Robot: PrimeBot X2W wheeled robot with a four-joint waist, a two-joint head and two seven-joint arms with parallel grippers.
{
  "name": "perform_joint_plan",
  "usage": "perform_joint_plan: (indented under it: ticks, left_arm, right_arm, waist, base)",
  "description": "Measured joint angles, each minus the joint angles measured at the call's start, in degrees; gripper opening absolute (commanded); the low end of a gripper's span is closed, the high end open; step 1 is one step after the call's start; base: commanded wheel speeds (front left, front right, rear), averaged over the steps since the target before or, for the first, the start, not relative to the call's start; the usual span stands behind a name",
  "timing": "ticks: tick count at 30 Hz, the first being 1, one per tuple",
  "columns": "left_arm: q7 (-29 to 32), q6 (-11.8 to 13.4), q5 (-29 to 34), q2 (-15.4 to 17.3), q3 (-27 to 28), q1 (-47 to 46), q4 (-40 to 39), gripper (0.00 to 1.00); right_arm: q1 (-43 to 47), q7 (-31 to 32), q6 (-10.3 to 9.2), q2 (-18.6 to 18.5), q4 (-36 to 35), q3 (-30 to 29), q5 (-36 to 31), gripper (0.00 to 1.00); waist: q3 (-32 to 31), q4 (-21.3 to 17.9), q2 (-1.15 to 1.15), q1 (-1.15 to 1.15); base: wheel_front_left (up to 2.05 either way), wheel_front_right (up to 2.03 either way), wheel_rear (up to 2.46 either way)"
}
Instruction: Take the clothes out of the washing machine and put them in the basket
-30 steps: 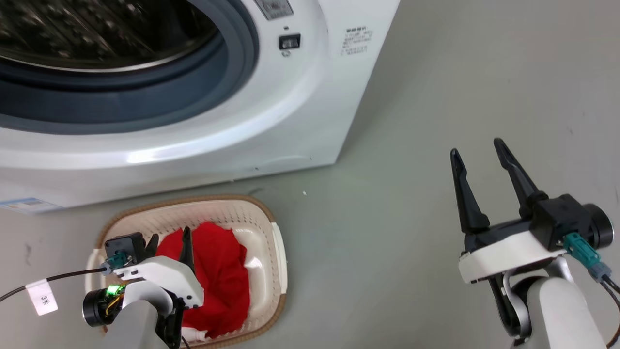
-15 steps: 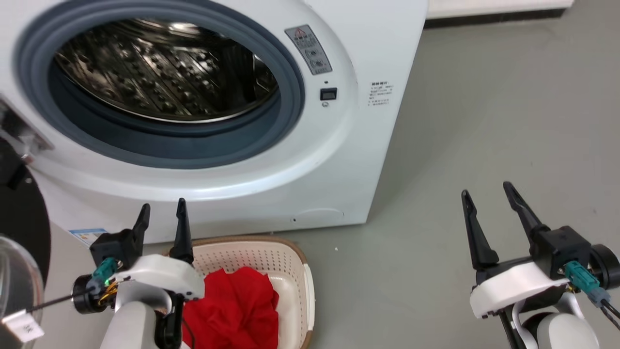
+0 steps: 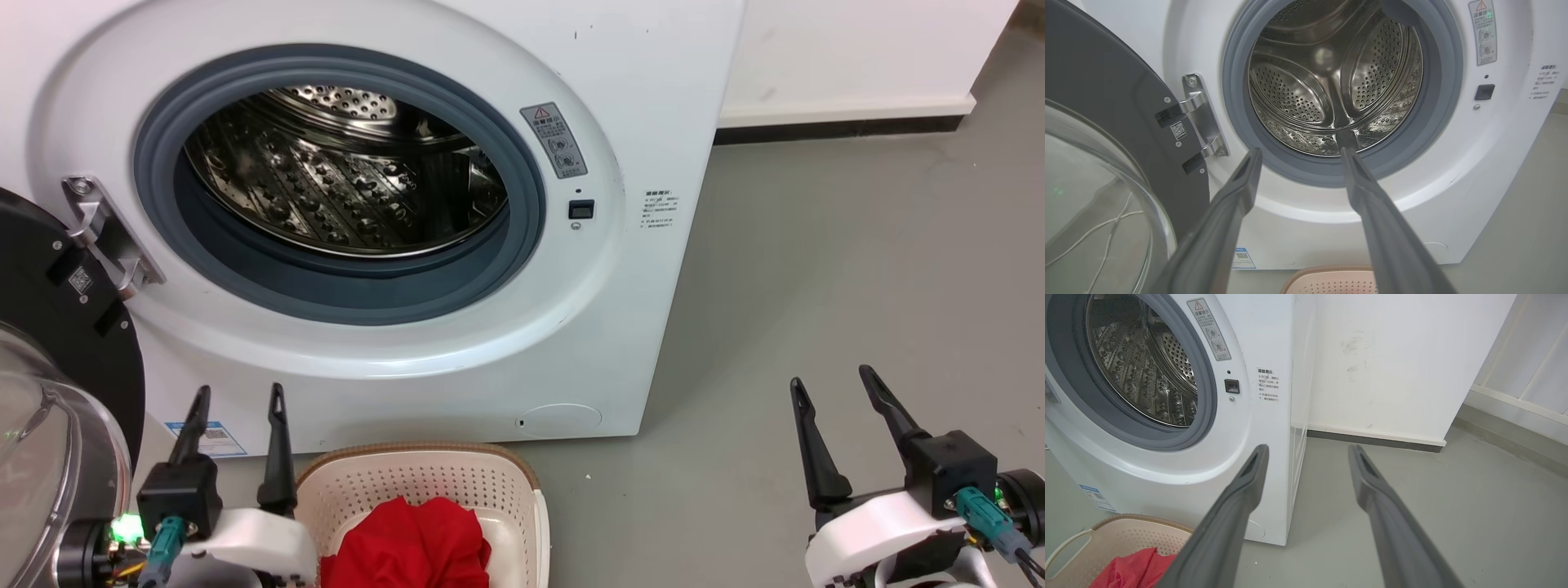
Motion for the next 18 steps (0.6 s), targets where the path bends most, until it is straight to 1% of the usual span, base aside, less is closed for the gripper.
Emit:
perform_joint_plan:
  ticks: [3, 7, 15, 18]
  left_arm:
    - [2.5, 0.3, 0.3, 0.0, -0.5, 2.5, -3.3, 1.00]
    - [4.1, 0.4, -0.1, -0.1, -0.9, 4.8, -4.2, 1.00]
    - [3.1, 0.6, -2.7, -1.2, -0.4, 5.5, -3.2, 1.00]
    - [2.6, 0.5, -3.2, -1.5, -0.6, 4.2, -2.3, 1.00]
  right_arm:
    - [0.7, 0.2, 0.00, 0.0, -0.3, 0.1, 0.1, 1.00]
    - [1.3, 0.3, 0.00, 0.0, -0.4, 0.6, 0.3, 1.00]
    - [2.2, 0.5, 0.00, 0.0, -0.5, 1.0, 0.4, 1.00]
    - [2.3, 0.6, 0.00, 0.0, -0.7, 1.2, 0.6, 1.00]
  waist:
    - [-0.8, 0.1, 0.00, 0.00]
    - [-1.8, 0.3, 0.00, 0.00]
    - [-2.3, 1.0, 0.00, 0.01]
    - [-2.1, 1.0, 0.00, 0.01]
  base:
    - [0.00, 0.00, 0.00]
    - [0.00, 0.00, 0.00]
    - [0.00, 0.00, 0.00]
    - [0.00, 0.00, 0.00]
